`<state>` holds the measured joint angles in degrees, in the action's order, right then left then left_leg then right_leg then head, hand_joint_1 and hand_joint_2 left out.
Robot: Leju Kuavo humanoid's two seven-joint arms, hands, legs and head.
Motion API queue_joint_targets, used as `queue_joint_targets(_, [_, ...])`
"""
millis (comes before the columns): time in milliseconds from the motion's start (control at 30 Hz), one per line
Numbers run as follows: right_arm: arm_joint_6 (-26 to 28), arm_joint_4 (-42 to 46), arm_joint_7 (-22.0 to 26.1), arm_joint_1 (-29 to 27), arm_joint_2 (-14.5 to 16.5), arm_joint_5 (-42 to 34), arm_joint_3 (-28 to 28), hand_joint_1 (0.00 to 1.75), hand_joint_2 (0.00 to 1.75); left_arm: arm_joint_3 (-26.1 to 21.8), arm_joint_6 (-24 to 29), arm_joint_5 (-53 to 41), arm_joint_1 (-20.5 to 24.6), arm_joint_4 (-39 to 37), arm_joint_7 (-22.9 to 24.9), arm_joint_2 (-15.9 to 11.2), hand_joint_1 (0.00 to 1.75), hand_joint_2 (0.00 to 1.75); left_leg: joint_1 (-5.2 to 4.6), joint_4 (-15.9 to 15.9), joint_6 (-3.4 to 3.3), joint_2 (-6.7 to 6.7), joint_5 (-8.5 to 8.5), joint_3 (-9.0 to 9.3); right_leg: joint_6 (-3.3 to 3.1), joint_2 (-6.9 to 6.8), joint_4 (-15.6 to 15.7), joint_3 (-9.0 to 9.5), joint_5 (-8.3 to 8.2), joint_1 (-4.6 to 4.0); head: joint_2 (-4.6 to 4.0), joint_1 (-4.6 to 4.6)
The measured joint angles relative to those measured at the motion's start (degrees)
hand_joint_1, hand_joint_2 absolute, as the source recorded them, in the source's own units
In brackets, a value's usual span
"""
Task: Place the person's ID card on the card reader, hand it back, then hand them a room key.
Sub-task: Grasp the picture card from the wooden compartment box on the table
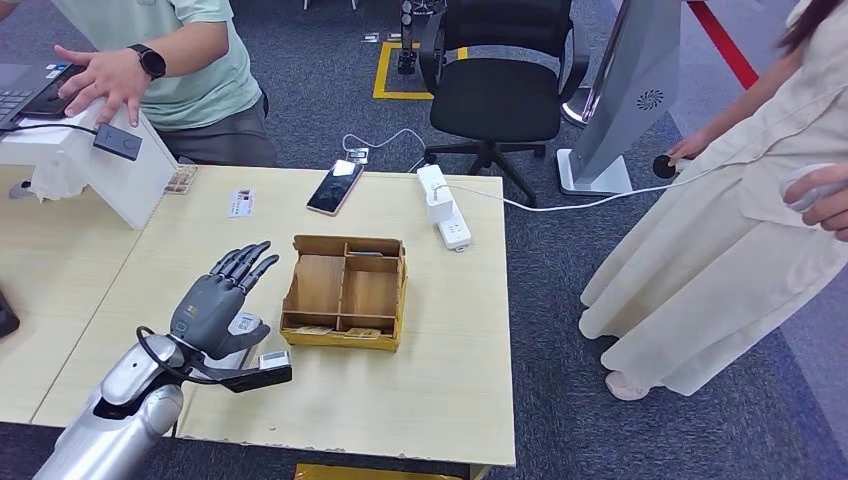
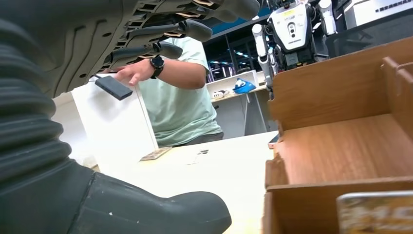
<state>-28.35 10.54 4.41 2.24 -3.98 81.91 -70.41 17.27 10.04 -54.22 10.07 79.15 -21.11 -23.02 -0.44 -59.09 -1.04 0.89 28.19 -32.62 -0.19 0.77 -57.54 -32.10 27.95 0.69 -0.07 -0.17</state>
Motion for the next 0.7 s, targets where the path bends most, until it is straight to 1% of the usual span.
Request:
queue_joint_targets(233, [0.0, 0.1, -0.1, 0.0, 0.0, -0.1, -0.1, 0.00, 0.00, 0.0, -2.2, 1.0, -0.2, 0.1, 0.1, -4.0, 0.00, 1.75, 0.01, 0.0, 0.00, 0.00, 0.00, 0.00, 0.00, 0.01, 0.0, 0.00, 0.00, 0.00, 0.02, 0.00])
queue_joint_targets(433, [0.0, 0.1, 0.0, 0.0, 0.0, 0.0, -0.1, 0.00, 0.00, 0.1, -4.7, 3.3, -1.5, 0.4, -0.1, -7.6, 0.00, 1.75, 0.02, 0.0, 0.00, 0.00, 0.00, -0.01, 0.00, 0.00, 0.0, -0.01, 0.01, 0.00, 0.01, 0.00])
queue_joint_targets(567, [-0.2, 0.1, 0.0, 0.1, -0.1, 0.5, -0.1, 0.00, 0.00, 0.5, -8.5, 6.1, -1.4, 1.0, -0.1, -11.0, 0.00, 1.75, 0.03, 0.0, 0.00, -0.03, 0.00, -0.01, -0.01, 0.03, 0.0, -0.02, 0.00, -0.01, 0.00, 0.00])
queue_joint_targets(700, [-0.6, 0.1, 0.1, 0.2, -0.3, 0.7, -0.1, 0.00, 0.00, 0.9, -10.4, 8.1, -0.8, 1.6, -0.7, -14.0, 0.00, 1.75, 0.03, 0.0, 0.00, -0.03, 0.00, -0.01, -0.01, 0.03, 0.0, -0.02, 0.00, -0.01, 0.01, -0.01])
